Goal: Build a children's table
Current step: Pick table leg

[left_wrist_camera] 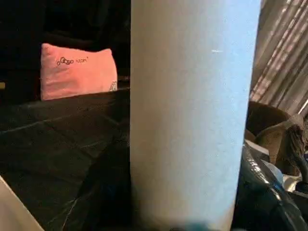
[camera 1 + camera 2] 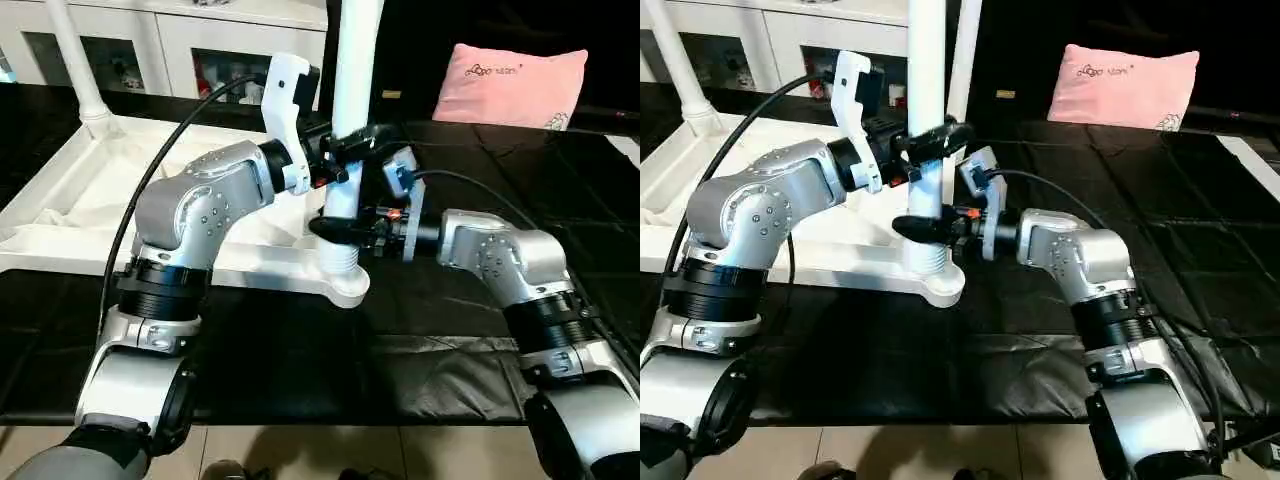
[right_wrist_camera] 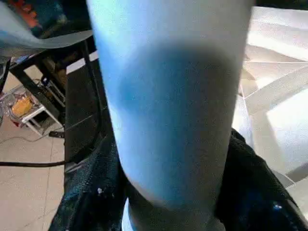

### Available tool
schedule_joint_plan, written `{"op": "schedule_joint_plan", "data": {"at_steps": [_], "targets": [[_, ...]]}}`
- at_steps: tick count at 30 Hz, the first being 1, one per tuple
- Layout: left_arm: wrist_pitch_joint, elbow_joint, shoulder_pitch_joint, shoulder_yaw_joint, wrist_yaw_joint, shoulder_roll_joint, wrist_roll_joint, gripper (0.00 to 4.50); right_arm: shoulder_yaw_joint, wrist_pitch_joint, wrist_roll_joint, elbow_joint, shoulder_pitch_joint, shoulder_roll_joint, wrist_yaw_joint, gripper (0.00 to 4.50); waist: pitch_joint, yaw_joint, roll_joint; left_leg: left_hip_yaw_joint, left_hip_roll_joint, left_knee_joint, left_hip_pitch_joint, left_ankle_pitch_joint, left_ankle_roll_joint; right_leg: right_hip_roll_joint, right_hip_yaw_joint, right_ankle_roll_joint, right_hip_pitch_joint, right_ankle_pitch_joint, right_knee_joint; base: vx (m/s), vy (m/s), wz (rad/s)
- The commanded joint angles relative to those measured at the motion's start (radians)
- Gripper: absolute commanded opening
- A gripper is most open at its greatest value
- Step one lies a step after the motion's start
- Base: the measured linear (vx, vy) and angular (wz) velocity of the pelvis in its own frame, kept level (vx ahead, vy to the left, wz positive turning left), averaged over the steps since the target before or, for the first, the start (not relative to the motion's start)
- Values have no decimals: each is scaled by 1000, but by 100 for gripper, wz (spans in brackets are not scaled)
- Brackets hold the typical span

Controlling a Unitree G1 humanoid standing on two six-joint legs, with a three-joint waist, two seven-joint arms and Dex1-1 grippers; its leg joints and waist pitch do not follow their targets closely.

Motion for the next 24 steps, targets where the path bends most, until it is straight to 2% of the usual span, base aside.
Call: {"op": "schedule_joint_plan", "data": {"at_steps": [1,10,11,12,14,15,16,17,18,19,20,22,24], "targets": [[9,-63,-17,-19,-40,-21,-29,186,-13,3,-21,27,-12,-10,-24,207,-87,0,-5,-2,29,-64,2,-66,-5,-68,69,-91,74,-285,-62,0,0,0],[10,-64,-18,-18,-40,-22,-30,186,-13,2,-21,27,-12,-11,-24,203,-86,1,-5,-2,29,-64,1,-67,-4,-68,69,-92,75,-286,-62,0,0,0],[10,-64,-30,24,-26,-47,-68,221,-22,-6,-18,31,-14,-4,-27,202,-87,1,-6,-2,29,-64,1,-65,-4,-69,69,-92,75,-286,-62,0,0,0],[12,-64,-32,31,-25,-51,-76,242,-23,-8,-18,31,-14,-3,-28,201,-87,0,-7,-2,29,-64,0,-63,-4,-69,69,-92,76,-284,-62,0,0,0],[43,-74,-42,89,-15,-79,-150,256,-35,-28,-17,32,-14,7,-32,200,-87,1,-6,-1,28,-62,0,-60,-4,-70,70,-102,76,-272,-60,0,0,0],[59,-78,-44,106,-13,-87,-176,259,-39,-32,-16,32,-14,10,-32,200,-88,3,-8,0,28,-61,-1,-59,-5,-72,70,-119,76,-262,-57,0,0,0],[70,-83,-46,118,-11,-93,-196,265,-42,-33,-14,32,-14,11,-34,200,-88,4,-3,-1,28,-62,0,-66,-2,-70,69,-125,75,-265,-59,0,0,0],[77,-85,-47,125,-10,-97,-207,278,-44,-32,-13,32,-14,12,-35,199,-87,2,-5,-1,29,-63,1,-68,0,-68,69,-123,75,-263,-59,0,0,0],[97,-91,-51,150,-4,-112,-255,278,-54,-39,-5,25,-13,19,-39,199,-87,2,-4,-1,28,-62,1,-71,2,-68,69,-120,76,-263,-59,0,0,0],[97,-91,-51,150,-4,-112,-255,292,-54,-39,-5,25,-13,19,-39,198,-87,2,-5,-1,28,-63,1,-69,2,-68,69,-118,76,-262,-59,0,0,0],[128,-102,-60,203,23,-151,-344,299,-81,-63,9,19,-14,38,-60,198,-85,2,-4,0,28,-62,0,-78,1,-69,69,-119,76,-275,-62,0,0,0],[138,-103,-64,220,32,-165,-374,326,-90,-70,15,20,-15,45,-64,197,-87,3,-6,-1,29,-62,0,-82,1,-70,67,-124,76,-280,-62,0,0,0],[143,-99,-74,244,47,-190,-400,346,-111,-78,24,29,-17,62,-84,197,-85,1,-4,0,27,-63,2,-87,6,-67,67,-115,75,-290,-67,0,0,0]]}}
